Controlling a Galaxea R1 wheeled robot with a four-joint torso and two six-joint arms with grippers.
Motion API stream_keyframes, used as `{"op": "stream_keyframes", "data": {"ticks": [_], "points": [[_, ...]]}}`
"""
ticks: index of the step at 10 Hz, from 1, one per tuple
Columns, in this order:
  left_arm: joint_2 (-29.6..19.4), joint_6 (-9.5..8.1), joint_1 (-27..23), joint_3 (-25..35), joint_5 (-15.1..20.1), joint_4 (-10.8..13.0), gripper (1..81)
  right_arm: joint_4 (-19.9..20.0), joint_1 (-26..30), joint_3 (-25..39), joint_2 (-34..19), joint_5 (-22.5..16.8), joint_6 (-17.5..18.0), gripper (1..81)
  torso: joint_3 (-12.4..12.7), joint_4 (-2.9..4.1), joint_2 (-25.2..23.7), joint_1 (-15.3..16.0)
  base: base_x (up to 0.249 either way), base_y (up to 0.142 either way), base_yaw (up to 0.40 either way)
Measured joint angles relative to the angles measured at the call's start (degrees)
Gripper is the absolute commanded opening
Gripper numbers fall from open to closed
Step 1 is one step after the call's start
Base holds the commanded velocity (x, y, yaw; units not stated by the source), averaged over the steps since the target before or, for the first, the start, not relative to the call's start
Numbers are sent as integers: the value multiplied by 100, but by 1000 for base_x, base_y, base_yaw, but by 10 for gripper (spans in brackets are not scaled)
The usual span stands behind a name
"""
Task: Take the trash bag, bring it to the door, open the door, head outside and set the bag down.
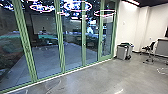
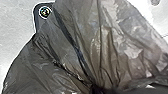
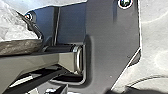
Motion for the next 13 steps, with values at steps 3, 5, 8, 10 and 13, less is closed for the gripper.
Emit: {"op": "stream_keyframes", "data": {"ticks": [3,5,8,10,13], "points": [[-2,35,-50,0,-5,0,10,0,46,0,0,21,-2,811,0,0,2,-2,111,0,0],[-10,35,-46,0,-2,-2,10,0,30,0,2,7,-2,811,0,0,2,-2,116,0,0],[-16,35,-46,0,-2,-2,10,0,27,0,17,10,0,811,2,0,2,-2,121,0,0],[-16,35,-49,0,-2,0,10,-24,29,0,33,16,0,811,2,0,2,-2,126,0,0],[-16,35,-49,0,-2,-2,10,-29,29,0,33,11,-2,811,2,0,2,-2,132,0,0]]}}
